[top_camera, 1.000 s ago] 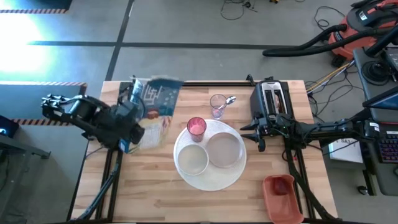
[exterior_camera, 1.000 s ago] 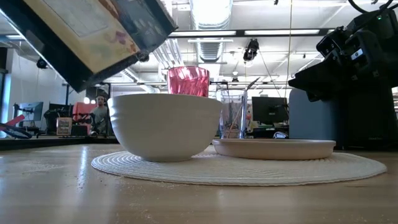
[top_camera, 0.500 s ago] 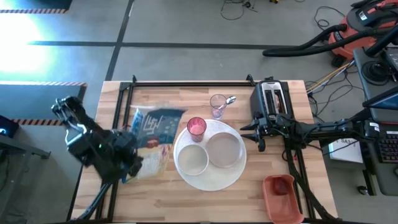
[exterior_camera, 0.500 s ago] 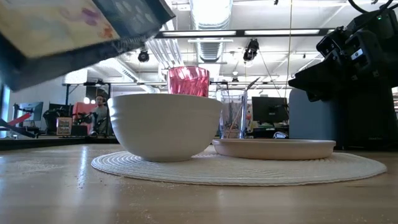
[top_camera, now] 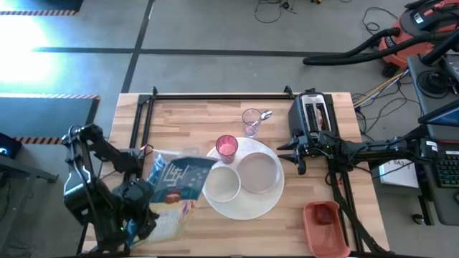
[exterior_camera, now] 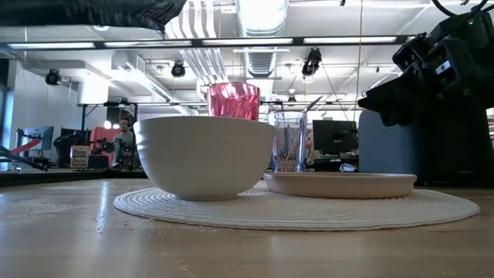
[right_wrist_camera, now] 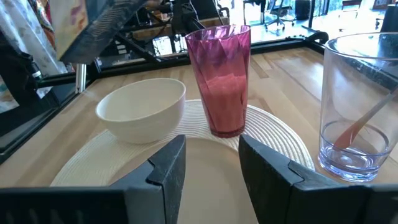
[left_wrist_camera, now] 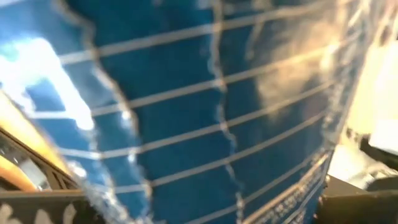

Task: Arrange a breakfast setting
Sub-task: Pour the cereal from the blue cereal box into the white bowl

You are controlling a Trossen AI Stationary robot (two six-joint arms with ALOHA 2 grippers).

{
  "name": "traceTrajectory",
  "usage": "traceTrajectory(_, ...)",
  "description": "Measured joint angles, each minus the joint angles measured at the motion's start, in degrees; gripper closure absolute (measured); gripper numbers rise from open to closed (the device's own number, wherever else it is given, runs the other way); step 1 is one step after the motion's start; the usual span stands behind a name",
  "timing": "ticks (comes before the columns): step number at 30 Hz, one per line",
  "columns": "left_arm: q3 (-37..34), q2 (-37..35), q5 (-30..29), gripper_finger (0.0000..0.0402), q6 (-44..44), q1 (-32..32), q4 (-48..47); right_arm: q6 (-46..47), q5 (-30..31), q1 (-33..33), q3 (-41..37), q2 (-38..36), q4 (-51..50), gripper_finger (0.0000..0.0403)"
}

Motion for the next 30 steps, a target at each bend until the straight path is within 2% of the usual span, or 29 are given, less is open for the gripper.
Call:
traceTrajectory(10, 7.88, 3.58, 7.75, 0.0226, 1.01, 3.8, 1.43, 0.01, 0.0, 0.01, 0.0, 0.02, 0.02, 0.0264)
traceTrajectory(14, 11.25, 6.24, 10.54, 0.0226, 4.54, 6.11, 1.95, 0.0, 0.01, -0.01, 0.0, 0.02, 0.0, 0.0264)
traceTrajectory(21, 15.91, 10.06, 19.18, 0.0225, 7.25, 10.98, 1.83, 0.0, -0.01, 0.0, 0.0, 0.02, 0.0, 0.0264)
traceTrajectory(25, 15.97, 10.22, 21.74, 0.0225, 8.29, 14.22, 1.52, 0.0, 0.02, 0.01, 0.0, 0.0, 0.0, 0.0264)
traceTrajectory(30, 14.38, 10.16, 29.73, 0.0225, 12.37, 18.94, 1.93, 0.0, -0.01, -0.01, 0.0, 0.02, 0.02, 0.0264)
